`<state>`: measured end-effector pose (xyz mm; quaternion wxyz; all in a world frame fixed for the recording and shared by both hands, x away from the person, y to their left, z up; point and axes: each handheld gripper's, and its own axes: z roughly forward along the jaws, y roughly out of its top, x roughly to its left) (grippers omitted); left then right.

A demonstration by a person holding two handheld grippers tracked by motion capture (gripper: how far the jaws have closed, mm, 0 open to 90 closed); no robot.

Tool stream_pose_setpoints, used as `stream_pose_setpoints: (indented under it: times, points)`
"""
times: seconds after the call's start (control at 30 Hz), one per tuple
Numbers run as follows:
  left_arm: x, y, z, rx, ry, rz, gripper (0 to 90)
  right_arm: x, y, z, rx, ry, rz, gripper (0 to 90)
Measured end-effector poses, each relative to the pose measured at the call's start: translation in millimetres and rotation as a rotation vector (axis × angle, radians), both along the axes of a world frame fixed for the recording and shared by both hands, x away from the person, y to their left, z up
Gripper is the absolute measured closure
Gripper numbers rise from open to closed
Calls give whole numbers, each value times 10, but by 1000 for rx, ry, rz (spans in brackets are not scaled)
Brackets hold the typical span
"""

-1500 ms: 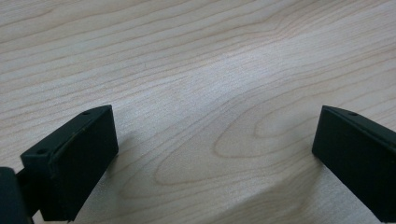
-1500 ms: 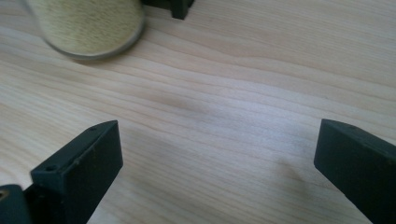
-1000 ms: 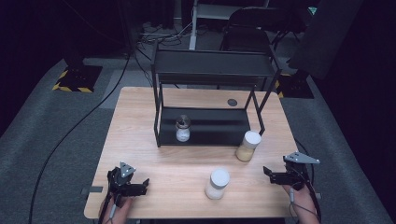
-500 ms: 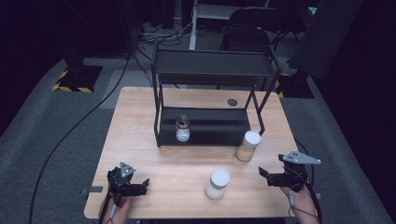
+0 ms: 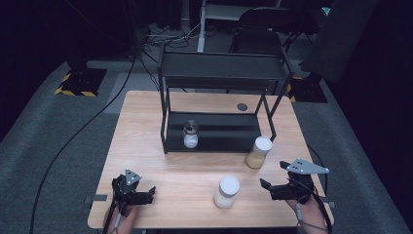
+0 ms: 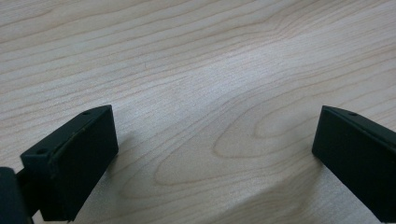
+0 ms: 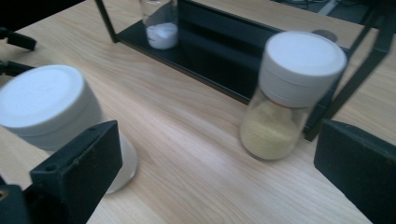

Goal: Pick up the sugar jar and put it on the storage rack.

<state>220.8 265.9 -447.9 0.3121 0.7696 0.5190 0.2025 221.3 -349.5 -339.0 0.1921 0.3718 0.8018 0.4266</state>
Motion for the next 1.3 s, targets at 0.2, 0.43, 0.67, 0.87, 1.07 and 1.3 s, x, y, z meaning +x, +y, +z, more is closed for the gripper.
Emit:
stream_pose_setpoints:
  times: [0.2,0.43,0.67,0.87,1.07,1.3]
  points:
    - [0,-2,-1,-1,0,2,3,-33,107,67,6,-3,43,9]
    - [0,-2,-2,-1,-1,2,3,-73,184,106,20,1,84,8]
    - [0,-2,-1,-1,0,2,3,-105,267,114,24,3,123,9]
    - [0,-2,-1,-1,0,2,3,-125,327,92,34,-1,150,7]
    - [0,-2,-1,-1,0,2,3,-120,421,56,35,7,191,6]
    - [0,-2,-1,-1,0,2,3,-93,528,5,30,22,216,7]
